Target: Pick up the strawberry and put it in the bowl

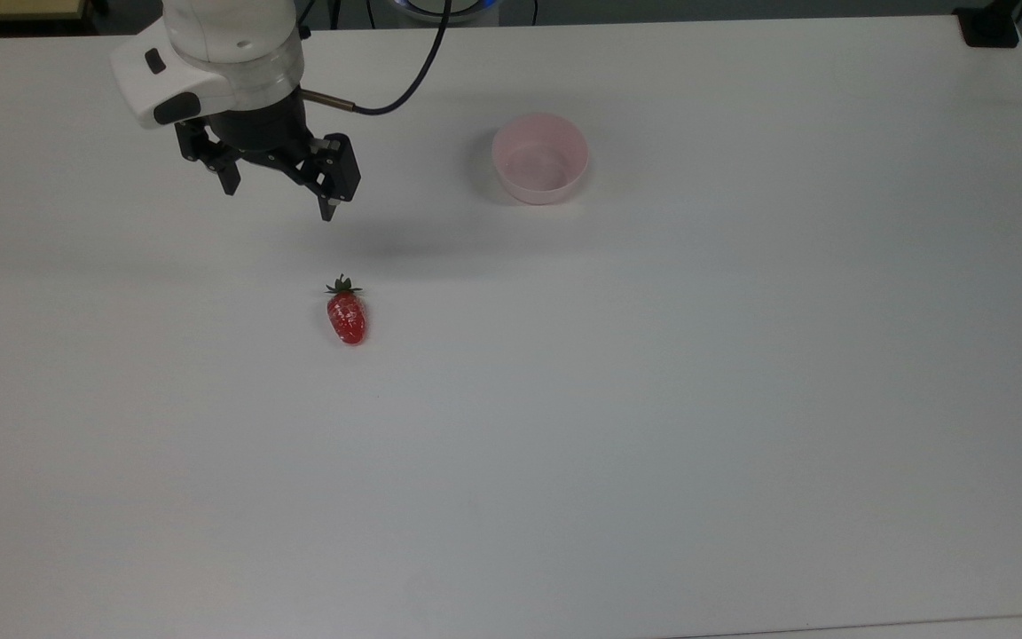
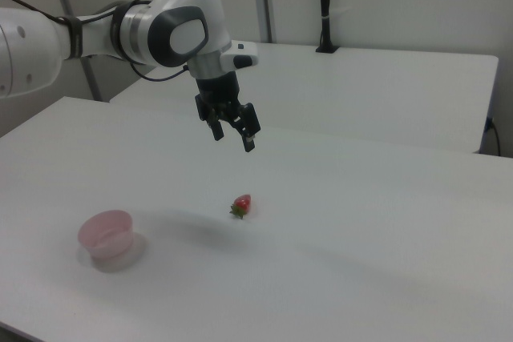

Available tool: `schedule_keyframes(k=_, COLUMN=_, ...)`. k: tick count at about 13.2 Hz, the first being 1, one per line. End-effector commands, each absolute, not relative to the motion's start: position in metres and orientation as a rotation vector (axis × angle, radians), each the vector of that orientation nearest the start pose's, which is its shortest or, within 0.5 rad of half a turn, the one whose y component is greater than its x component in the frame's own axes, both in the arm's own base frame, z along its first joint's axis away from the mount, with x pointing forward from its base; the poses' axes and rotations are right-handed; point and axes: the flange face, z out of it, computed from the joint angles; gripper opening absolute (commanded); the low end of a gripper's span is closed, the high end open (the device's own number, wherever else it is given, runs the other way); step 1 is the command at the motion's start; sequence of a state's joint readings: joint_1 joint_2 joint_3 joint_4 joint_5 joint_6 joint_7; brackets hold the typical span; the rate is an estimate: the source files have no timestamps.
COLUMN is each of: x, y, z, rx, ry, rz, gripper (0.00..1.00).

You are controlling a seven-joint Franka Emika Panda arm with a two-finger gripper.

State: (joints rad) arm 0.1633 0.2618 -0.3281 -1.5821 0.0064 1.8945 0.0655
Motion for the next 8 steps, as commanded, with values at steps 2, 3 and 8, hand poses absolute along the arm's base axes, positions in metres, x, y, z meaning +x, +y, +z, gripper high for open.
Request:
schedule_keyframes(k=2, x=0.633, y=-0.083, z=0.516, rx=-3.217, ry=0.248, rz=-0.079, gripper=1.00)
schedule_keyframes(k=3, x=0.634, y=-0.082, z=0.515, rx=-3.221, ry=0.222, rz=-0.076, gripper=1.00)
schedule_keyframes(k=8, x=0.635, y=-0.069, z=0.488, rx=-3.230, ry=0.021, rz=0.021, gripper=1.00)
